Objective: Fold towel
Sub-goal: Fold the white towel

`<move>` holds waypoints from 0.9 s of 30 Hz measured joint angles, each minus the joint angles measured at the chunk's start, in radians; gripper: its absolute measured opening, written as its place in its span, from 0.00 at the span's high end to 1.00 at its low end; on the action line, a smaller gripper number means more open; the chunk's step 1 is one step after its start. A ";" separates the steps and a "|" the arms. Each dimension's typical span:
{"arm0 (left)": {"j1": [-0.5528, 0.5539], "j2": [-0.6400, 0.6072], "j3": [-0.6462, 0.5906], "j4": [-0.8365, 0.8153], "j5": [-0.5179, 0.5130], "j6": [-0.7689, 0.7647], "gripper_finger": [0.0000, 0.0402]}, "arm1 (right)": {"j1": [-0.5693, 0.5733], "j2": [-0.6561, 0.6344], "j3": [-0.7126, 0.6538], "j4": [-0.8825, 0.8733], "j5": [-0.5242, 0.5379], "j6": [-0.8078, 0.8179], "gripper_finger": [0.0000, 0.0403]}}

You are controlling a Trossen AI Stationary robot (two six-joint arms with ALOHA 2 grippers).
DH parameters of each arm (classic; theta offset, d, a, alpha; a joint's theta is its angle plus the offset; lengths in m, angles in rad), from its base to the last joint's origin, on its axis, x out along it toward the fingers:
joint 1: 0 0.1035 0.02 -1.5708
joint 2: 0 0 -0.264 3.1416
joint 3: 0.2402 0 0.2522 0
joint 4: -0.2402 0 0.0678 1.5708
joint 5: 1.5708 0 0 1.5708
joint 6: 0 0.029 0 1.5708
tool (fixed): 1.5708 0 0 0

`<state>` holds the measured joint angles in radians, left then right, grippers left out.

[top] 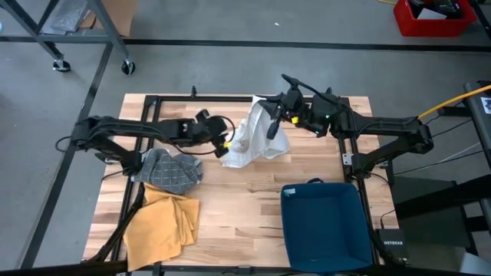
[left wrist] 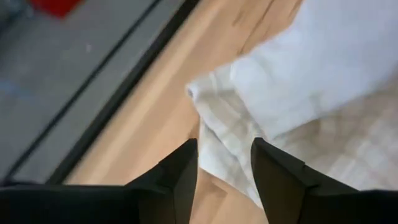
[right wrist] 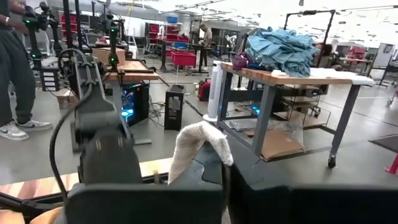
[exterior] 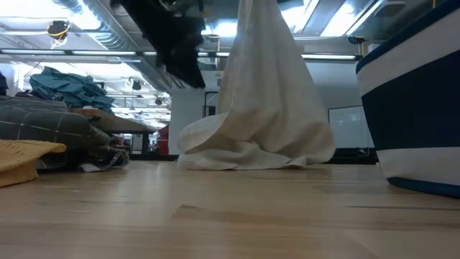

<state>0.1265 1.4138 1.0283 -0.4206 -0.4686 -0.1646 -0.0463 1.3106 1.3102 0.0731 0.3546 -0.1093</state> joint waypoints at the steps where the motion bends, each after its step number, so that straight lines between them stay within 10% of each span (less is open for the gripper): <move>1: 0.000 0.023 0.000 0.005 0.010 -0.024 0.65 | 0.000 0.000 0.000 0.000 0.000 0.000 1.00; 8: -0.017 0.146 0.000 0.127 0.180 -0.069 0.64 | 0.000 0.000 0.000 -0.003 0.000 -0.003 1.00; 27: 0.024 0.161 0.000 0.166 0.086 -0.099 0.64 | 0.000 0.000 0.000 -0.005 0.000 -0.027 1.00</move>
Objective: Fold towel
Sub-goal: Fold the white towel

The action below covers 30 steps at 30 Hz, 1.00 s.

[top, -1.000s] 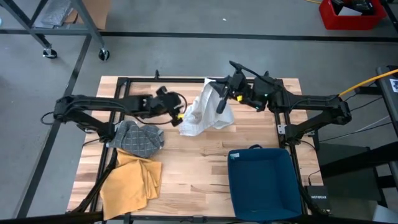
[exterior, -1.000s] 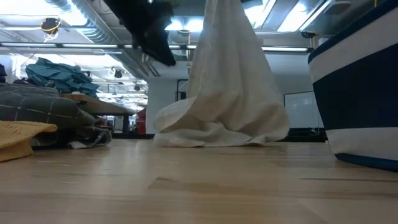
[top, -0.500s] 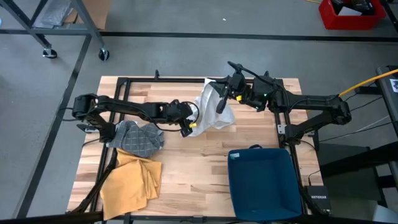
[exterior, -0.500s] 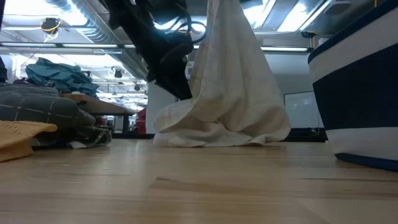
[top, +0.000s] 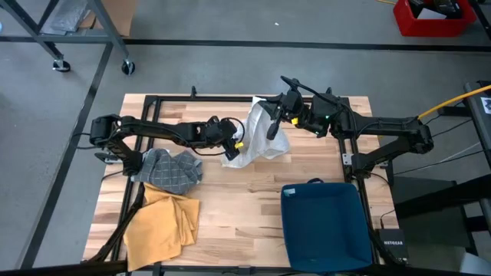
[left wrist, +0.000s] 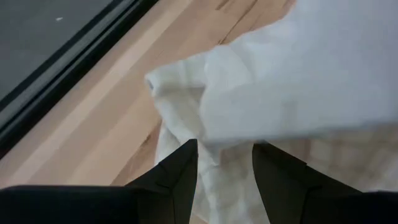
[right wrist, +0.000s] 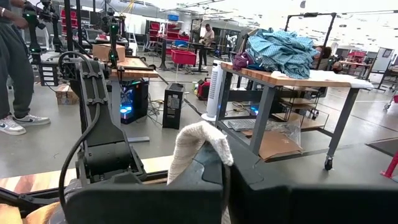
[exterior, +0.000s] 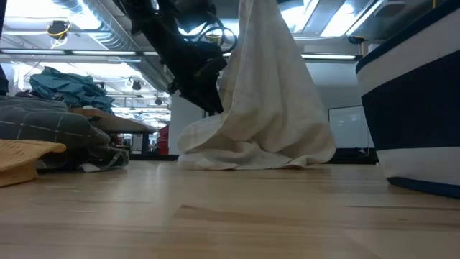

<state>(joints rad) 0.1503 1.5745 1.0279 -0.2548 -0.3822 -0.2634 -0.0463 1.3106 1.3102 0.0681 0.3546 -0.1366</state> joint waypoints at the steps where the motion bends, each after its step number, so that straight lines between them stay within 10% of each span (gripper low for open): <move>1: 0.001 0.000 0.000 -0.005 0.000 0.001 0.64 | 0.000 0.000 0.000 0.000 0.000 -0.002 1.00; 10: -0.002 -0.003 -0.001 -0.187 0.032 -0.033 0.64 | 0.000 0.000 0.000 0.000 0.000 -0.010 1.00; 30: 0.035 -0.003 -0.174 0.226 0.040 0.004 0.64 | 0.000 0.000 0.000 0.001 0.000 -0.010 1.00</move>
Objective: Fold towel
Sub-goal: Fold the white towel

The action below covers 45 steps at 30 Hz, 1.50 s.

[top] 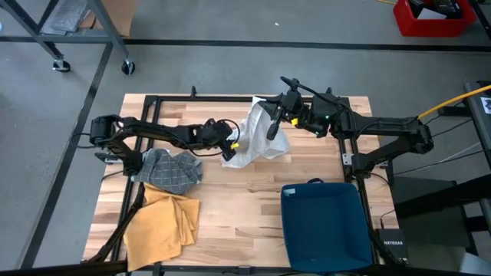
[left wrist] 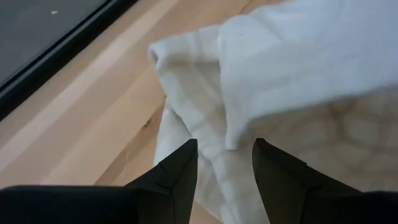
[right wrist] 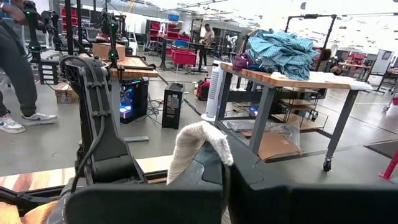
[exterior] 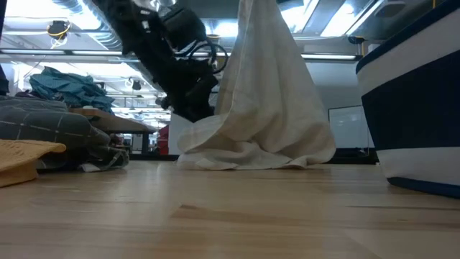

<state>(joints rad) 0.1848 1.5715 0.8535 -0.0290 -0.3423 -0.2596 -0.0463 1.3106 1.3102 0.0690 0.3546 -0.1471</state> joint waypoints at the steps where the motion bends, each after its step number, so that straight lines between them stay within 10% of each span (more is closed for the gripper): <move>1: 0.000 0.001 -0.017 0.041 0.007 0.000 0.64 | 0.000 0.000 0.000 0.000 0.000 0.000 1.00; 20: 0.000 0.162 -0.080 0.418 -0.014 0.054 0.66 | 0.001 0.000 0.000 0.031 -0.008 0.000 1.00; 31: -0.002 0.132 -0.080 0.360 -0.100 0.110 0.98 | 0.000 -0.001 0.000 0.026 -0.008 -0.019 1.00; 45: 0.000 -0.256 -0.079 0.269 -0.334 0.437 1.00 | 0.000 -0.100 -0.001 0.019 0.043 -0.066 1.00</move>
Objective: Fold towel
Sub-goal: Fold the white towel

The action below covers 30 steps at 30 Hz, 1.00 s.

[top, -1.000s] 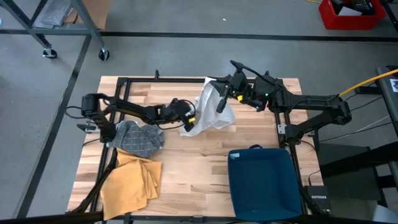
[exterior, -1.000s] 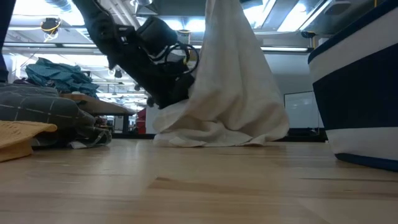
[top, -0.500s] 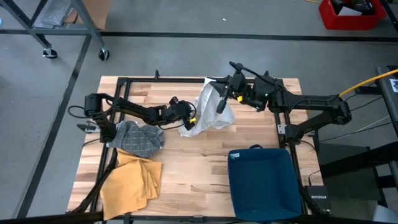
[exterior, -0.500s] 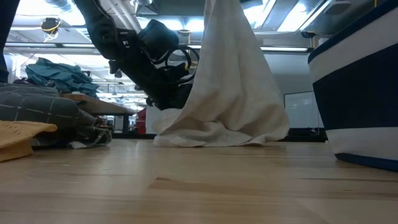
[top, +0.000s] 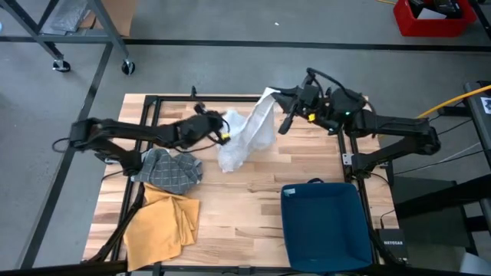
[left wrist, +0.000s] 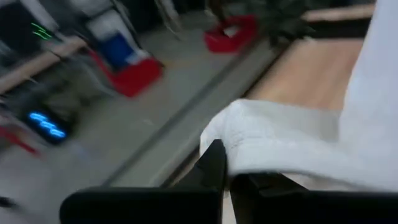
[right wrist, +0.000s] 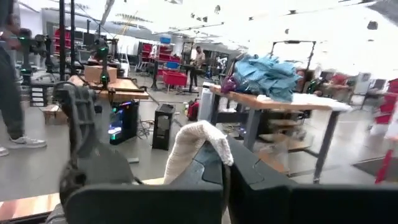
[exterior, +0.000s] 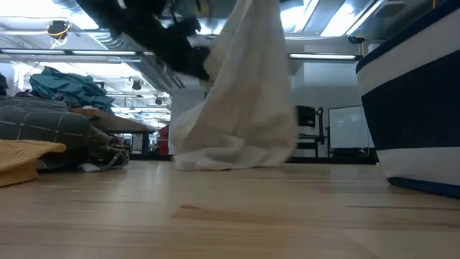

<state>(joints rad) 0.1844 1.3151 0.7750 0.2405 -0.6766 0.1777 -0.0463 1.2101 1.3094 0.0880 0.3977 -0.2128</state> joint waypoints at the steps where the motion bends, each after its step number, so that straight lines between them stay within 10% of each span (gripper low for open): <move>1: 0.000 -0.037 0.000 0.004 -0.024 0.041 1.00 | 0.000 -0.005 0.000 0.013 0.015 -0.021 1.00; 11: 0.093 -0.262 0.105 0.080 -0.119 0.308 1.00 | -0.060 -0.011 0.001 0.309 0.128 -0.238 1.00; 30: 0.370 -0.185 0.517 0.116 0.058 0.476 1.00 | -0.337 0.081 0.262 0.354 -0.008 -0.205 1.00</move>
<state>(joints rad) 0.5545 1.1304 1.2920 0.3565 -0.6189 0.6534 -0.3831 1.2911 1.5716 0.4418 0.3901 -0.4173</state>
